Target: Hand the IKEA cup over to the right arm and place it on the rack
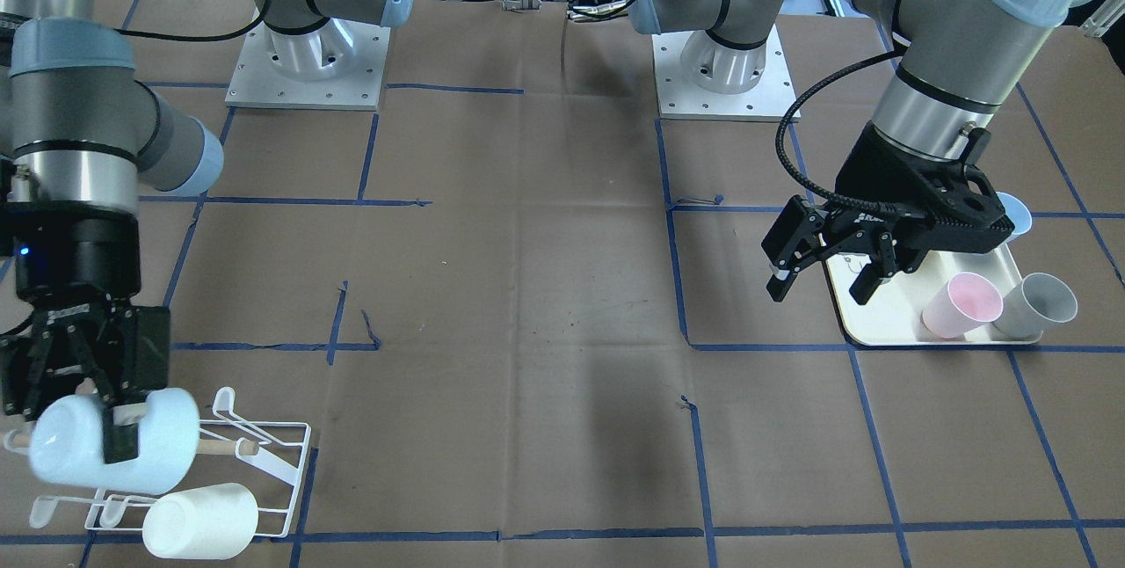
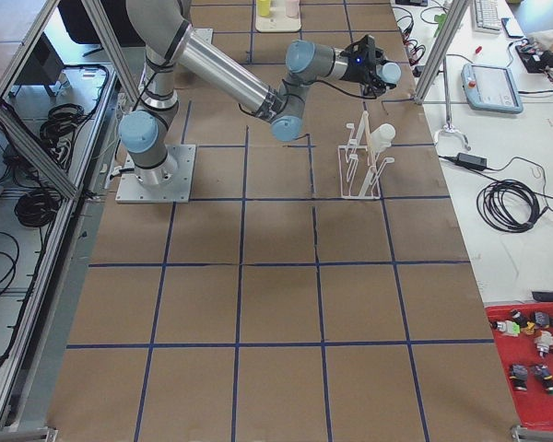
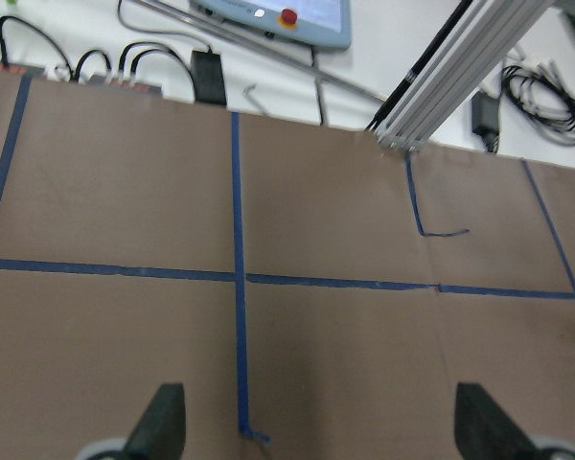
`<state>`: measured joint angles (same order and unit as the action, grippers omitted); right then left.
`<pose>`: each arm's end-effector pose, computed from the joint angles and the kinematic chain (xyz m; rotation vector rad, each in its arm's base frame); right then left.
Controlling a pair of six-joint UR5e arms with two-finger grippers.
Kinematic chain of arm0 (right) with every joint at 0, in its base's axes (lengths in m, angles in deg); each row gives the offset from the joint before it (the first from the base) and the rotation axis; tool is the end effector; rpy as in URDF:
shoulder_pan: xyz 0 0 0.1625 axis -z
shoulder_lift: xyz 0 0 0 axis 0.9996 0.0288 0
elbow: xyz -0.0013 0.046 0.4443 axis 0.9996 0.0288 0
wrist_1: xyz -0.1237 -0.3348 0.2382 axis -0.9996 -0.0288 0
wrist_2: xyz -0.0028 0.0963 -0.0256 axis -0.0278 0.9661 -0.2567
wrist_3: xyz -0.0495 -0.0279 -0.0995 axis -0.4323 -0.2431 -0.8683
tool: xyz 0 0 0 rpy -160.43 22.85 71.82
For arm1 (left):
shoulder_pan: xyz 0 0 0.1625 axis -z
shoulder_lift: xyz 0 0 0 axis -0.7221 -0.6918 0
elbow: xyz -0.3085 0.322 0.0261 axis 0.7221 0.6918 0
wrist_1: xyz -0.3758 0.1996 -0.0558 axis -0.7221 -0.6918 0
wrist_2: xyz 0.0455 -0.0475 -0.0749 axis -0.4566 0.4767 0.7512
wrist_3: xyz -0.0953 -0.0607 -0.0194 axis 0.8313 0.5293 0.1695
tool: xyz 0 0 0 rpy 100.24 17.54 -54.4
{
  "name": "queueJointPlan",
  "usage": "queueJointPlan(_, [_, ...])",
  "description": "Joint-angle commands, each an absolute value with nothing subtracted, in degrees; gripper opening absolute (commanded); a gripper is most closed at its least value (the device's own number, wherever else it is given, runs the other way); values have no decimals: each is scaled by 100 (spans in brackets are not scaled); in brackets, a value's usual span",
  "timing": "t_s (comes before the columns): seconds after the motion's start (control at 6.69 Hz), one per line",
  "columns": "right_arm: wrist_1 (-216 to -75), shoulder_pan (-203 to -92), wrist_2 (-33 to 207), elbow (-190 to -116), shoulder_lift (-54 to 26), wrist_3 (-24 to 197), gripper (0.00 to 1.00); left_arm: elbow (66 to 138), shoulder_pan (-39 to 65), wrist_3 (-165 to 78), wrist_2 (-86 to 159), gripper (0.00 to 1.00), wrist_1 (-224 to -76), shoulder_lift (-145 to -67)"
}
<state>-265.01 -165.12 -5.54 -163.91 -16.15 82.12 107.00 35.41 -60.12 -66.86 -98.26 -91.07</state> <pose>0.0238 -0.6564 0.3950 0.2298 2.3322 -1.6332 -0.0665 -0.5773 0.4517 0.1384 -2.9914 0.4116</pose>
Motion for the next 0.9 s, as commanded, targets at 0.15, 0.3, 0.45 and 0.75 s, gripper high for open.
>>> queueJointPlan(0.15, [-26601,-15823,-504,-15661,-2465,6257,14,9647,3955,-5692,-7495,100,-12577,-8930])
queueJointPlan(0.3, [-26619,-15787,-548,-15677,-2624,5939,14,9708,3999,-5692,-7486,100,-12598,-8877])
queueJointPlan(0.45, [-26628,-15787,-566,-15704,-2738,5770,14,9734,4112,-5665,-7495,100,-12599,-8868])
queueJointPlan(0.75, [-26776,-15787,-583,-15983,-2757,5769,14,9761,4271,-5490,-7486,100,-12528,-8885])
